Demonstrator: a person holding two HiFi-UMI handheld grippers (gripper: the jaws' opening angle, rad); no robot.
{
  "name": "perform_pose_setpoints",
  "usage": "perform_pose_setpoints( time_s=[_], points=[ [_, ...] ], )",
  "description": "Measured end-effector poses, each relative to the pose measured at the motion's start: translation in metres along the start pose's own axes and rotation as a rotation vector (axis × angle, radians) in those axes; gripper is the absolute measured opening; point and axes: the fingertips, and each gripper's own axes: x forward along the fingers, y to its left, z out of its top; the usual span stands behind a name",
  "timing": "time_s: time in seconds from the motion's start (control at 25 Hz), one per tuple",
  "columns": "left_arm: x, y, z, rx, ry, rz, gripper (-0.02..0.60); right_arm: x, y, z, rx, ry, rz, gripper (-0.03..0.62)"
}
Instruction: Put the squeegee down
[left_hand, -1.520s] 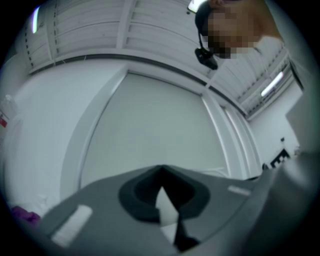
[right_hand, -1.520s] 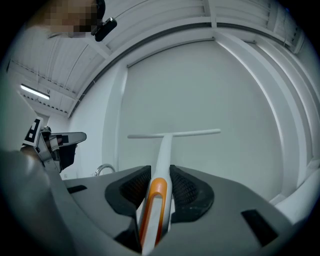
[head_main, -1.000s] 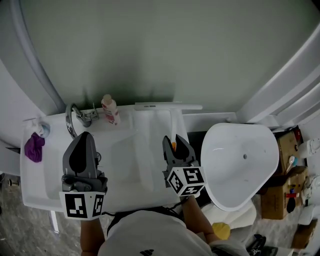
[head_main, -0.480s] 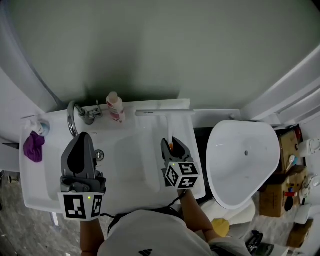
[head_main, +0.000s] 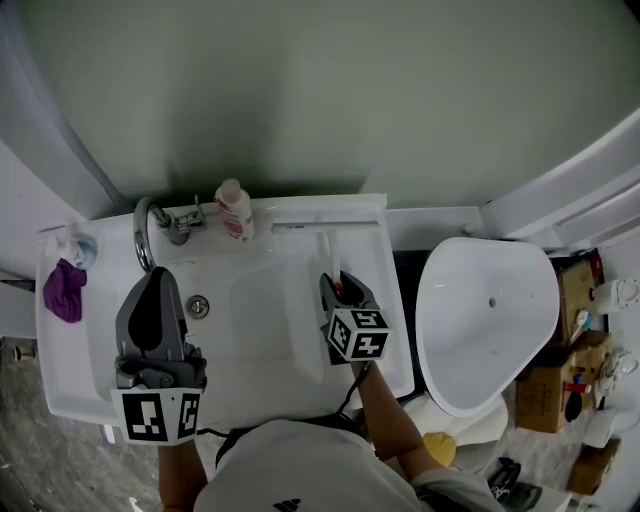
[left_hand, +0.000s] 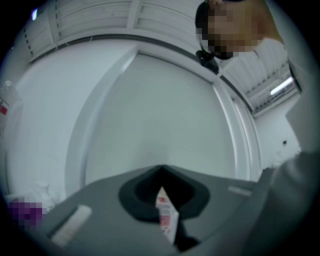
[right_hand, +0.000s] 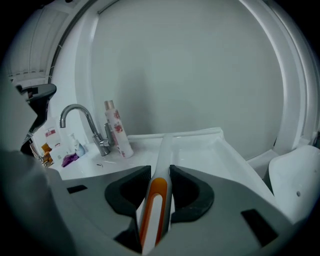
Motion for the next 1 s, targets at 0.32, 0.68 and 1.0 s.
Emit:
perform_pose_setpoints(
  time_s=[0.32,0.68,1.0],
  points=[
    [-0.005,0.013,-0.004,0.007,0.018,0.037,0.008,0.027,-0.009,-0.02,0.018,0.091,-0.01,0.117],
    [-0.008,0.021,-0.008,0.011,0.032,0.063,0.008,0.044,-0.017,-0.03,0.028,0.158,-0.021,0.117],
    [-0.009,0.023,-0.011,0.011,0.044,0.079,0.009,0.051,-0.021,-0.034,0.019,0.193,-0.033,0.118]
  ],
)
